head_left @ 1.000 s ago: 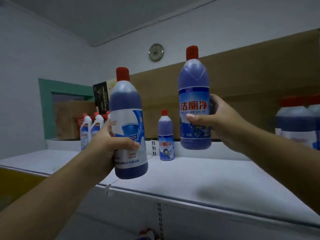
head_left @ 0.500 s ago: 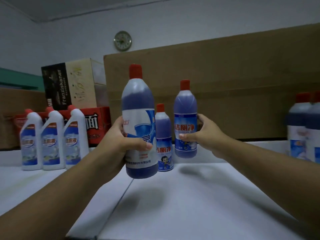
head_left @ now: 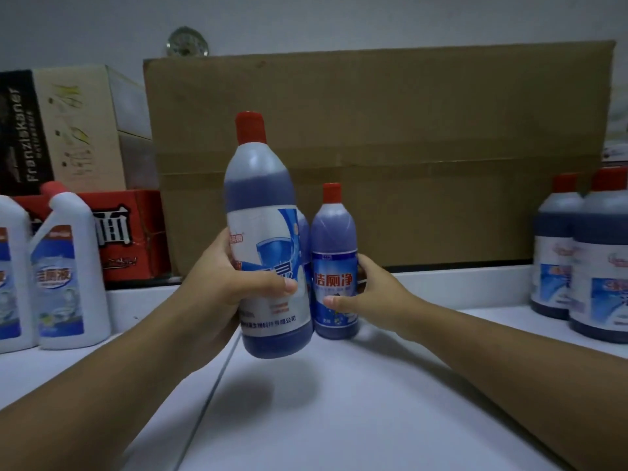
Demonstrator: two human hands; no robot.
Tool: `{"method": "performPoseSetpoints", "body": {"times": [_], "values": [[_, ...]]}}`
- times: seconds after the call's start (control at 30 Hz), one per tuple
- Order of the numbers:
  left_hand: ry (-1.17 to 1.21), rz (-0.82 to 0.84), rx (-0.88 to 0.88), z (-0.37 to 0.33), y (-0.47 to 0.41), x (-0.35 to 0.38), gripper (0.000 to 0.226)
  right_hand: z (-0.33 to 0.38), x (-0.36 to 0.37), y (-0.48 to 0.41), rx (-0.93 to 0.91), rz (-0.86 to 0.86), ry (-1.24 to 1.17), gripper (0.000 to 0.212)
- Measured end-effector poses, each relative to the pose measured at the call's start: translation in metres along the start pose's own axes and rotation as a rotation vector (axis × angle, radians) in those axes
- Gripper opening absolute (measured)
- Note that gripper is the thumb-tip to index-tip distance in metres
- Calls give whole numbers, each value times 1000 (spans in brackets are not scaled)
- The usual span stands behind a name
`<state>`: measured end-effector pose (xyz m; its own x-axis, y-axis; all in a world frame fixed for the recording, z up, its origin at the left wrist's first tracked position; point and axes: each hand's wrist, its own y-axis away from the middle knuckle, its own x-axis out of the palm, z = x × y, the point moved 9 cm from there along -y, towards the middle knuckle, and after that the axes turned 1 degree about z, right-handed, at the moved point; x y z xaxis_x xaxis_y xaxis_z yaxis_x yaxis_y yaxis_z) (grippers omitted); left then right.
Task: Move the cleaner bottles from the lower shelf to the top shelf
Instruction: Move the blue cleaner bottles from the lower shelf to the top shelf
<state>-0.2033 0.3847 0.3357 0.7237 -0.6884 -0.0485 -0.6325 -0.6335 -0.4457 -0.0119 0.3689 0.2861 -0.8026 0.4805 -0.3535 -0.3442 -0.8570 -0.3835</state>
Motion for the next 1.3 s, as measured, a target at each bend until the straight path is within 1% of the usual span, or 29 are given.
{"method": "performPoseSetpoints", "body": {"times": [0.1, 0.27, 0.33, 0.43, 0.47, 0.53, 0.6, 0.67, 0.73, 0.77, 0.83, 0.87, 0.93, 1.03, 1.13, 1.17, 1.27, 1.3], "values": [[28, 13, -17, 8, 1, -3, 79, -6, 4, 3, 42, 21, 55, 50], [68, 81, -29, 16, 5, 5, 77, -7, 7, 12, 51, 84, 154, 48], [76, 77, -10, 13, 5, 7, 76, 1, -4, 13, 56, 33, 166, 55], [84, 90, 13, 9, 7, 15, 75, 13, -31, 15, 90, -115, 271, 72], [90, 94, 11, 9, 8, 17, 74, 16, -39, 19, 109, -155, 257, 74], [91, 98, 1, 10, 8, 22, 74, 21, -46, 31, 150, -172, 142, 65], [91, 118, -6, 10, 9, 28, 76, 26, -42, 50, 183, -126, -12, 49], [98, 139, -18, 8, 8, 35, 81, 31, -34, 71, 185, -63, -94, 41], [97, 161, -16, 2, 6, 43, 84, 39, -24, 89, 146, 12, -168, 49], [102, 176, -7, -2, 5, 49, 85, 43, -20, 98, 120, 46, -205, 59], [134, 207, 18, -12, 4, 63, 75, 46, -19, 109, 69, 84, -251, 82], [151, 214, 23, -15, 4, 71, 69, 47, -21, 114, 48, 98, -254, 87], [167, 211, 21, -18, 8, 89, 60, 48, -28, 128, 33, 123, -230, 85], [154, 201, 20, -22, 19, 122, 62, 50, -52, 154, 31, 103, -204, 82], [123, 191, 32, -29, 32, 165, 62, 45, -88, 189, 55, 72, -182, 91], [116, 193, 32, -32, 35, 182, 63, 43, -103, 201, 67, 51, -180, 91], [108, 197, 25, -37, 43, 239, 67, 36, -153, 240, 93, -55, -155, 79], [100, 192, 25, -38, 46, 258, 69, 34, -171, 252, 89, -89, -129, 81]]}}
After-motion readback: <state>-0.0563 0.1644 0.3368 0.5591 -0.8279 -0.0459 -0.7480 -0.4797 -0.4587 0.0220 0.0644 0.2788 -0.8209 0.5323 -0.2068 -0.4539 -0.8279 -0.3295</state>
